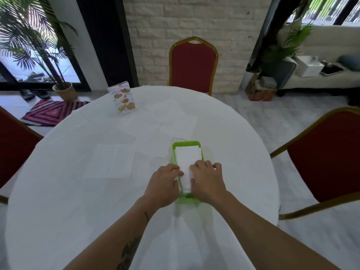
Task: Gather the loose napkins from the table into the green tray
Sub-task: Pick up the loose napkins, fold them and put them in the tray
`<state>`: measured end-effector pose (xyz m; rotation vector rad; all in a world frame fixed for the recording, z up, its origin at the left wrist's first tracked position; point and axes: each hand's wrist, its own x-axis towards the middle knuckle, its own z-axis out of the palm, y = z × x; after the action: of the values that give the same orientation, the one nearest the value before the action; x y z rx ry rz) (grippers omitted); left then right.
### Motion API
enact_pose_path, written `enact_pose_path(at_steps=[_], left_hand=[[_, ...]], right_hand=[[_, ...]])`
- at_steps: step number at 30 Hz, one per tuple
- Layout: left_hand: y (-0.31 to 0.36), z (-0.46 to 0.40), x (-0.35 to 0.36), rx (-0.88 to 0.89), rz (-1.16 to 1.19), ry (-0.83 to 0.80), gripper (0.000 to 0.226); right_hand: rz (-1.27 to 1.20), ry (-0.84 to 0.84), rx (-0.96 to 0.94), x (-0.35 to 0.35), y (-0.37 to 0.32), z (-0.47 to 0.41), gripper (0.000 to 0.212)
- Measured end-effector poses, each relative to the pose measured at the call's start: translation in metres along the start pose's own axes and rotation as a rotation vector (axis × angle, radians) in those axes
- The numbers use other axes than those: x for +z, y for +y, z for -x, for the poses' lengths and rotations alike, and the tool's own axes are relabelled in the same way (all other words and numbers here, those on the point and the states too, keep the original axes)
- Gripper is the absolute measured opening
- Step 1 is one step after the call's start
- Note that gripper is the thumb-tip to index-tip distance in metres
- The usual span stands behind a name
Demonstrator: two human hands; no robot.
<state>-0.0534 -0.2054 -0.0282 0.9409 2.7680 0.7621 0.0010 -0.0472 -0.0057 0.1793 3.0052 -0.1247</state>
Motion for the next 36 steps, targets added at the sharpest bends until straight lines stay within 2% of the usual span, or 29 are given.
enact_pose_path(at_steps=[3,5,9,13,17,20,25,28,30,34,36], left_hand=[[-0.003,0.003,-0.003,0.037,0.019,0.020,0.039],[-0.012,0.007,-0.007,0.003,0.108,0.073,0.037],[-0.049,0.016,-0.024,-0.143,0.242,0.172,0.035],[-0.097,0.026,-0.047,-0.326,0.274,0.235,0.031],[-0.145,0.032,-0.065,-0.521,0.174,0.137,0.035],[-0.175,0.035,-0.074,-0.582,0.071,0.044,0.047],[-0.212,0.036,-0.081,-0.526,-0.071,-0.119,0.066],[-0.229,0.035,-0.077,-0.489,-0.112,-0.191,0.069],[-0.238,0.033,-0.072,-0.452,-0.131,-0.209,0.066],[-0.241,0.037,-0.061,-0.346,-0.164,-0.046,0.045],[-0.236,0.041,-0.056,-0.300,-0.189,0.055,0.030]], right_hand=[[-0.006,-0.026,0.051,-0.001,-0.004,-0.001,0.046],[-0.058,-0.014,0.084,-0.011,-0.013,-0.010,0.043],[-0.284,0.019,0.083,-0.030,-0.042,-0.027,0.051],[-0.456,-0.024,0.061,-0.031,-0.089,-0.045,0.049],[-0.700,-0.128,0.133,-0.012,-0.137,-0.059,0.047],[-0.812,-0.237,0.265,0.006,-0.161,-0.069,0.052],[-0.963,-0.312,0.496,0.030,-0.180,-0.080,0.058],[-1.023,-0.298,0.579,0.040,-0.188,-0.086,0.060],[-1.140,-0.247,0.655,0.042,-0.194,-0.089,0.052],[-1.390,-0.215,0.785,0.039,-0.205,-0.091,0.023],[-1.470,-0.213,0.802,0.039,-0.211,-0.091,0.019]])
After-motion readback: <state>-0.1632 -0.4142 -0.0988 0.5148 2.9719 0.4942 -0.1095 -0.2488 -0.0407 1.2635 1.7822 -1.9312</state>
